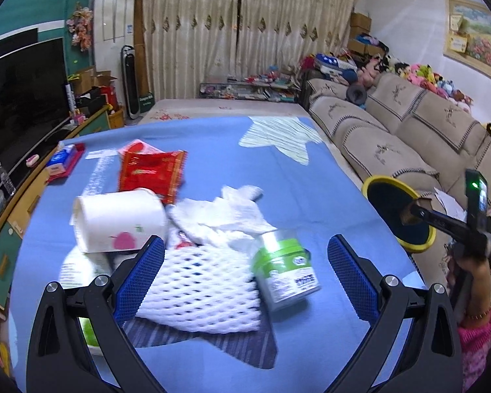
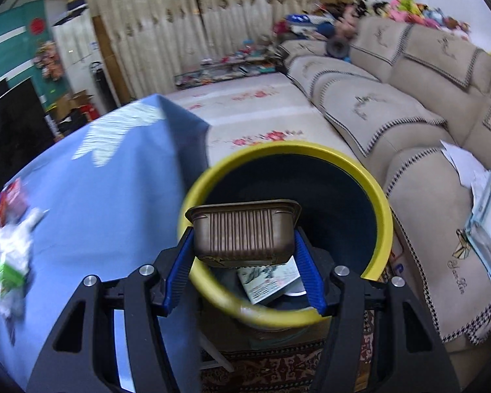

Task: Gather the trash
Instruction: 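Carry the brown tray into the bin and open the right gripper, then grasp the green-lidded jar with the left gripper and lift it, then carry the green jar over the bin and open the left gripper, then move the right gripper back to the table and grasp the white paper cup, then lift the white paper cup with the right gripper and carry it over the yellow-rimmed bin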

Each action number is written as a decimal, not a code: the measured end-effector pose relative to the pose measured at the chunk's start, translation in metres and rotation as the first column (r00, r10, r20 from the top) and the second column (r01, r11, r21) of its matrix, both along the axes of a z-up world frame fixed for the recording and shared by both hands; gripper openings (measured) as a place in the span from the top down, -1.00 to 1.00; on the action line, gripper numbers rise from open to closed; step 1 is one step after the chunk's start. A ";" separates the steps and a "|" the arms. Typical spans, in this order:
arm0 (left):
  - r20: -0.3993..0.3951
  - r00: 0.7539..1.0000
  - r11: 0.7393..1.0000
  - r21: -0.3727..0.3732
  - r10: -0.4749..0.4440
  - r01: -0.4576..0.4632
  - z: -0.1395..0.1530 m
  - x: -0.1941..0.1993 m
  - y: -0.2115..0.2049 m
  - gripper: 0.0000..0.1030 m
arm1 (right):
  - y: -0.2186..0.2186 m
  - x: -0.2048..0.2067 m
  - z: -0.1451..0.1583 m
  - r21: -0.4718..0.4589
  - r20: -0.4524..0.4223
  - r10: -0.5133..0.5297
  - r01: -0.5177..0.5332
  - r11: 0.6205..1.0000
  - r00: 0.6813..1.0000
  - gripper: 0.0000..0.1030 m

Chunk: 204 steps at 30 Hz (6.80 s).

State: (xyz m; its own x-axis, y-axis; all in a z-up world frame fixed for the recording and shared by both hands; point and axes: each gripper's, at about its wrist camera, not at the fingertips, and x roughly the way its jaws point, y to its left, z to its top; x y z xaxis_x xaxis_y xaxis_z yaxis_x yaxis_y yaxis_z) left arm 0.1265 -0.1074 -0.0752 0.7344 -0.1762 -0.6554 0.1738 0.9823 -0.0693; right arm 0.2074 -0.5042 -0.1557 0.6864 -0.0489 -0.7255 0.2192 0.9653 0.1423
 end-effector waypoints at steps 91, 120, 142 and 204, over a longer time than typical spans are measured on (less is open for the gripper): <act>-0.006 0.852 0.852 -0.006 -0.524 0.524 0.025 0.077 -0.227 -0.01 | -0.075 -0.051 -0.019 0.043 0.014 -0.217 0.216 0.975 0.976 -0.41; 0.018 0.874 0.871 -0.075 -0.486 0.485 0.022 0.103 -0.258 -0.81 | -0.081 -0.055 -0.033 0.072 -0.025 -0.219 0.221 0.973 0.975 -0.41; 0.218 0.954 0.979 -0.056 0.206 -0.198 0.068 -0.020 0.123 -0.90 | 0.126 -0.023 0.033 0.036 0.024 0.266 -0.267 0.963 0.964 -0.41; 0.243 0.927 0.956 0.001 0.286 -0.295 0.052 -0.041 0.174 -0.90 | 0.313 -0.034 0.126 -0.051 0.237 0.562 -0.568 0.821 0.792 0.95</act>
